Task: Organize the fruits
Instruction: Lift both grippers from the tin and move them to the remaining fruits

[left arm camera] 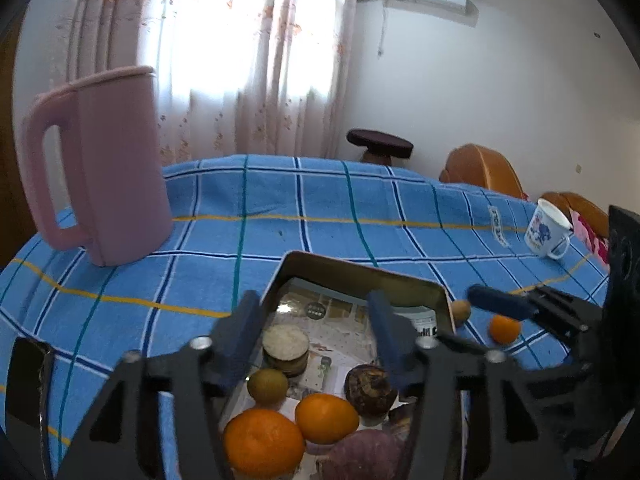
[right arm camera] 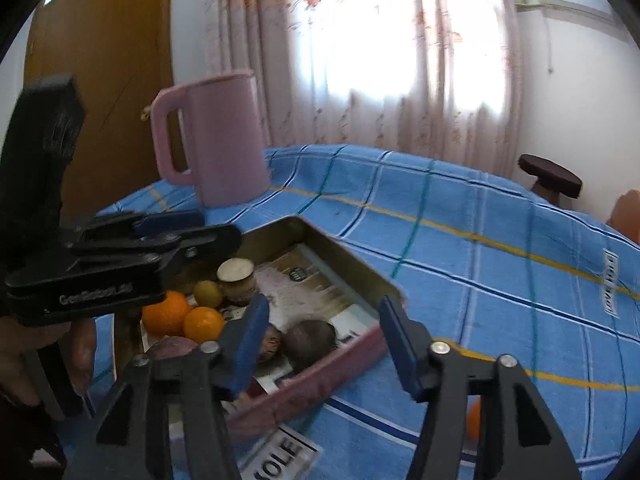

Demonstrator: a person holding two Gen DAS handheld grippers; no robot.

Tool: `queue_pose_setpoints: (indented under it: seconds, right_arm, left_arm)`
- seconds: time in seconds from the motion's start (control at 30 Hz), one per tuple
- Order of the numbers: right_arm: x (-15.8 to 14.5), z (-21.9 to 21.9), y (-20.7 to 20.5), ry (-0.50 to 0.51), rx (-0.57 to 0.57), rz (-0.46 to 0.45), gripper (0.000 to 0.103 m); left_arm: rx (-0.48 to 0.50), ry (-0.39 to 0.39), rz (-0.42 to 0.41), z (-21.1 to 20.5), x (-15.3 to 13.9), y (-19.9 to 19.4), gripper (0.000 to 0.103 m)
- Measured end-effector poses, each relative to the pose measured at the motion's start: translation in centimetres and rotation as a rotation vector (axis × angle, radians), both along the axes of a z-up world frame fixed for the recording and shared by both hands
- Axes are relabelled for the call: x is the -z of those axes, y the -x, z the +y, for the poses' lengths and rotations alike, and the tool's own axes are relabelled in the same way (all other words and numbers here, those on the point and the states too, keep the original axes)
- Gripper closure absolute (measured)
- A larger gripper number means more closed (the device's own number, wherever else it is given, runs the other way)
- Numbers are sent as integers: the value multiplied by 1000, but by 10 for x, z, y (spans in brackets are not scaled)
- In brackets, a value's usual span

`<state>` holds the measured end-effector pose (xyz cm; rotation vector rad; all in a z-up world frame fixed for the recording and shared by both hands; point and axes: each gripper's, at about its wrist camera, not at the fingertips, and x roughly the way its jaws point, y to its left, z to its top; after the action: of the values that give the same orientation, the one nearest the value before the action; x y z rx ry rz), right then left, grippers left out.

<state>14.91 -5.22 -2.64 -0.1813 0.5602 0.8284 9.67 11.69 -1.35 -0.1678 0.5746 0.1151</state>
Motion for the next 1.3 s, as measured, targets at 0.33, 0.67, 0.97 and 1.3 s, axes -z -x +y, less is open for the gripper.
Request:
queue_pose_setpoints:
  seconds: [0.33, 0.67, 0.97, 1.3]
  right_arm:
    - [8, -97, -22, 80, 240, 14, 43]
    - [12, -61, -28, 163, 132, 2, 43]
    - [38, -2, -59, 288, 63, 92, 67]
    - [12, -72, -28, 122, 183, 31, 72]
  left_arm:
    - [27, -37, -93, -43, -14, 25, 13]
    - [52, -96, -104, -78, -16, 23, 7]
    - [-11, -81, -98, -55, -18, 19, 2]
    - [76, -90, -89, -92, -21, 8, 2]
